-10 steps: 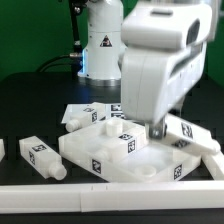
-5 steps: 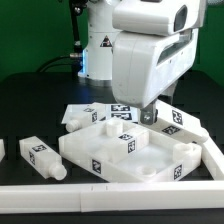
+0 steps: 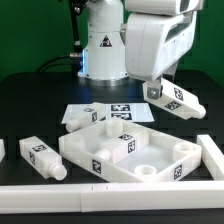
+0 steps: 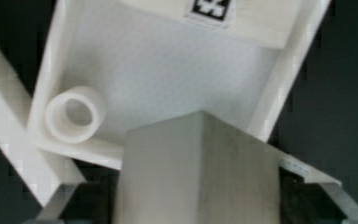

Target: Assemble desk

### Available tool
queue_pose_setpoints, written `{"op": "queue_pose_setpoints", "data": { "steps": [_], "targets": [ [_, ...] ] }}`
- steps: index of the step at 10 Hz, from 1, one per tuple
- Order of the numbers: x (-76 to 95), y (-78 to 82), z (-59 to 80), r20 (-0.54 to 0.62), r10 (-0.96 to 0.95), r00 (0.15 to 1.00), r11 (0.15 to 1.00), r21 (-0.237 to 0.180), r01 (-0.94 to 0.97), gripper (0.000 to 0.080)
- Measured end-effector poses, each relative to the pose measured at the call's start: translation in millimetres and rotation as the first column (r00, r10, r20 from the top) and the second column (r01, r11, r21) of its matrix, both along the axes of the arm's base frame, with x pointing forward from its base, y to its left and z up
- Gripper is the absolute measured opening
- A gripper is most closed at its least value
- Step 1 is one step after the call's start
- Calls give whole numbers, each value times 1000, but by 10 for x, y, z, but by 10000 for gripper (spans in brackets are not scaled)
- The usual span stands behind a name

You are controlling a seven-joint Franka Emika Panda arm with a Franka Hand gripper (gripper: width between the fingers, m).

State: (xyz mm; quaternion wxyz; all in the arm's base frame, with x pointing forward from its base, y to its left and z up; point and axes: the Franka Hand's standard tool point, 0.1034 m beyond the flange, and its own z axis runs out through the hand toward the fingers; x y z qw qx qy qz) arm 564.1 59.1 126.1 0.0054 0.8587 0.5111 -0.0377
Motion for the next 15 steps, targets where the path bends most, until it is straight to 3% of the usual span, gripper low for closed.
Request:
{"op": "queue_pose_setpoints", "data": {
  "steps": [4, 5, 7, 8, 12, 15],
  "targets": [
    [-13, -6, -32, -6, 0, 1000, 1000, 0, 0, 454],
    [-140, -15, -39, -13, -2, 1000, 1000, -1, 2, 454],
    [-621, 116, -86, -18, -6, 1000, 1000, -1, 6, 454],
    [-700, 142, -127, -12, 1, 1000, 1000, 3, -1, 454],
    [-716, 131, -165, -17, -2, 1000, 1000, 3, 2, 454],
    [-1172, 139, -576, -22, -15, 1000, 1000, 20, 16, 454]
  ]
}}
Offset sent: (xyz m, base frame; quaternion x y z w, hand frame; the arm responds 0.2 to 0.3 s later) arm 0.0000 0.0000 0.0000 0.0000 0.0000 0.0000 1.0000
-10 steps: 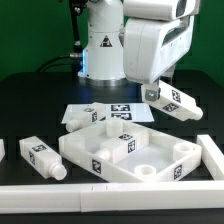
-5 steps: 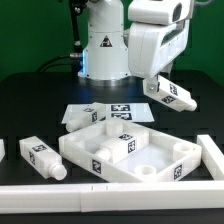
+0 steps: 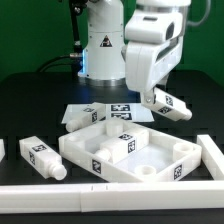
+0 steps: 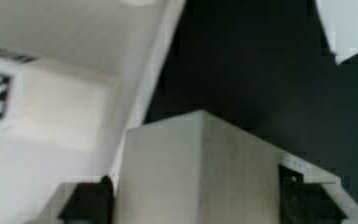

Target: Assemble desk

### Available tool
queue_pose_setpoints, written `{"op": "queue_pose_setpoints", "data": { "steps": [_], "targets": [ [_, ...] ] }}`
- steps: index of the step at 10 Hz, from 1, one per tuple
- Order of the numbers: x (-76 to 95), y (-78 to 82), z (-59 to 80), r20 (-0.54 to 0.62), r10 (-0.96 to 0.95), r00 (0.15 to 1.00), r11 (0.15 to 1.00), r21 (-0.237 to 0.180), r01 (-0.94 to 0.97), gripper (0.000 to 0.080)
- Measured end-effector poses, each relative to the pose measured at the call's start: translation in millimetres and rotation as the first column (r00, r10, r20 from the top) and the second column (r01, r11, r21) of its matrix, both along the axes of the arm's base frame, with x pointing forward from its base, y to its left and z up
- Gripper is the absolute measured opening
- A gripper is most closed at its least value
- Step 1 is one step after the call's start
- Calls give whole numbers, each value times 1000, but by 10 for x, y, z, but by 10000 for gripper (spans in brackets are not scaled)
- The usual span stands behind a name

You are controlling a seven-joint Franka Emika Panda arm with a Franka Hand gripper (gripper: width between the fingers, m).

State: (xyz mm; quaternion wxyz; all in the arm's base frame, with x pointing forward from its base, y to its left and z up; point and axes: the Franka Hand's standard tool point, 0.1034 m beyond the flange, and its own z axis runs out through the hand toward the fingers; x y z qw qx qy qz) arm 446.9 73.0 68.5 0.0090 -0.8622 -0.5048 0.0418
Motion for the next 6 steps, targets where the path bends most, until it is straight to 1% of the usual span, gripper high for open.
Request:
{"op": "queue_pose_setpoints", "data": {
  "steps": [1, 2, 4, 5, 6],
  "targets": [
    [-19, 23, -10, -1, -6, 1000, 1000, -1, 6, 454],
    [13, 12, 6, 4, -5, 1000, 1000, 0, 5, 454],
    [4, 8, -2, 2, -5, 1000, 1000, 0, 5, 454],
    [-13, 7, -2, -3, 18, 1000, 1000, -7, -18, 454],
    [-77, 3, 6, -29, 106, 994, 994, -38, -107, 454]
  ]
}}
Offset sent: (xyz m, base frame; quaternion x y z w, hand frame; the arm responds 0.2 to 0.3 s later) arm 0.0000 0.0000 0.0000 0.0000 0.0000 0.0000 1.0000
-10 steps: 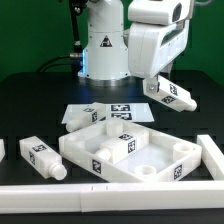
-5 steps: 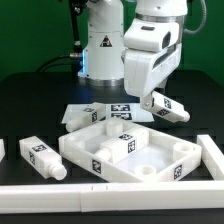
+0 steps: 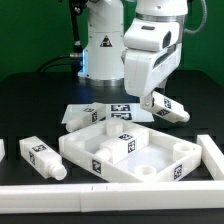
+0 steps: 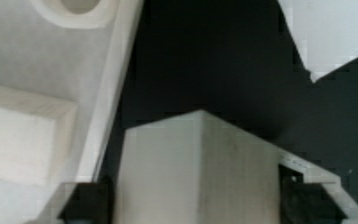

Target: Assemble desk

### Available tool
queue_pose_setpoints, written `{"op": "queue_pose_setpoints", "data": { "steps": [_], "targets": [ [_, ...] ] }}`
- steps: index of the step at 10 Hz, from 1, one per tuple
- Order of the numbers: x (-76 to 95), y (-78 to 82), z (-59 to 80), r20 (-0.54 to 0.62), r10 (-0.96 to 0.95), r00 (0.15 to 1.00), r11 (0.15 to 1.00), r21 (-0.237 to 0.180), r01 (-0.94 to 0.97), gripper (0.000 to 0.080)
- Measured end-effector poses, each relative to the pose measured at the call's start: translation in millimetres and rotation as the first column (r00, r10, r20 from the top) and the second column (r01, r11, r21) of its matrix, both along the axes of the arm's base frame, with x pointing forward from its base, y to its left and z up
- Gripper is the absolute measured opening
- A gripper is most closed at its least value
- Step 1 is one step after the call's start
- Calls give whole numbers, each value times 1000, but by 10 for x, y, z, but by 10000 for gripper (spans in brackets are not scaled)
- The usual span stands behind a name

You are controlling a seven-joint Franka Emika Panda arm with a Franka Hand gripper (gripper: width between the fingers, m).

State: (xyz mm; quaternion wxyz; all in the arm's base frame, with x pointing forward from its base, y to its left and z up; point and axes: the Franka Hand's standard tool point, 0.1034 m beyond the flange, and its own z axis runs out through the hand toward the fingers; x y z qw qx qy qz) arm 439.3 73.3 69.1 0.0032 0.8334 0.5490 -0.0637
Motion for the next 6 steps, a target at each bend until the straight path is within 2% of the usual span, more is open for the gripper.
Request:
{"op": "queue_pose_setpoints", "data": {
  "steps": [2, 4, 6],
  "targets": [
    [-69, -32, 64, -67, 137, 988, 990, -37, -139, 454],
    [-128, 2, -34, -83, 138, 987, 990, -24, -140, 454],
    [-125, 1, -33, -82, 139, 987, 990, -24, -141, 454]
  ]
}}
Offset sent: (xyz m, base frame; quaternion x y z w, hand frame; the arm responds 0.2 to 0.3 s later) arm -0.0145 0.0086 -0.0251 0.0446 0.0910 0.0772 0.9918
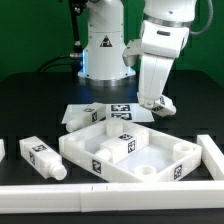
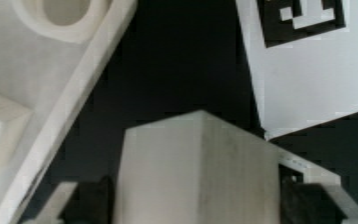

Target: Assemble desk

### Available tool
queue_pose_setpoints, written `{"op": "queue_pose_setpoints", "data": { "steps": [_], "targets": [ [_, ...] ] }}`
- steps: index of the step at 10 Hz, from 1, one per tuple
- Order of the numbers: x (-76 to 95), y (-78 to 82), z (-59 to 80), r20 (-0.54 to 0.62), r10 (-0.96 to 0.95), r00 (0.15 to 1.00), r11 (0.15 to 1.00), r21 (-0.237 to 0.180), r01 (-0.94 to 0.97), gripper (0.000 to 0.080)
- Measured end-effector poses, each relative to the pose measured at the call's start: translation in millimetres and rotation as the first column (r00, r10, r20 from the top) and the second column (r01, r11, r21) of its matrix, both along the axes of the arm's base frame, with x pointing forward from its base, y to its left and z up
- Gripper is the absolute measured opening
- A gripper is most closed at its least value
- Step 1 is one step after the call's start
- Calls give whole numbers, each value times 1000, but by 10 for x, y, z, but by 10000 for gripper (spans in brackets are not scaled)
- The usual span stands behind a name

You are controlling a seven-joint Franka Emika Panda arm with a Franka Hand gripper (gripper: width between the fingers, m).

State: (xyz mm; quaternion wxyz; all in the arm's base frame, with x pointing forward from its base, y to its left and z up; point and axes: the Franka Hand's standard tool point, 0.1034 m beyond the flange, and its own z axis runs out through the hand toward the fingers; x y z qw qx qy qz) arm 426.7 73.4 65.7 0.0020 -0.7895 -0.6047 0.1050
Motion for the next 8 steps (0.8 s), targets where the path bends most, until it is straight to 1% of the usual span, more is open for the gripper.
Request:
{"op": "queue_pose_setpoints", "data": {
  "steps": [1, 2, 3, 4, 6, 8],
  "targets": [
    [1, 7, -9, -2, 14, 1000, 1000, -3, -14, 454],
    [23, 51, -26, -9, 76, 997, 997, -16, -77, 454],
    [25, 83, -76, -20, 119, 993, 993, -12, -119, 454],
    [7, 100, -151, -36, 151, 988, 989, -6, -151, 454],
    [-30, 204, -347, -36, 148, 988, 989, 15, -147, 450],
    [-46, 155, -376, -29, 126, 992, 992, 19, -125, 435]
  ]
}}
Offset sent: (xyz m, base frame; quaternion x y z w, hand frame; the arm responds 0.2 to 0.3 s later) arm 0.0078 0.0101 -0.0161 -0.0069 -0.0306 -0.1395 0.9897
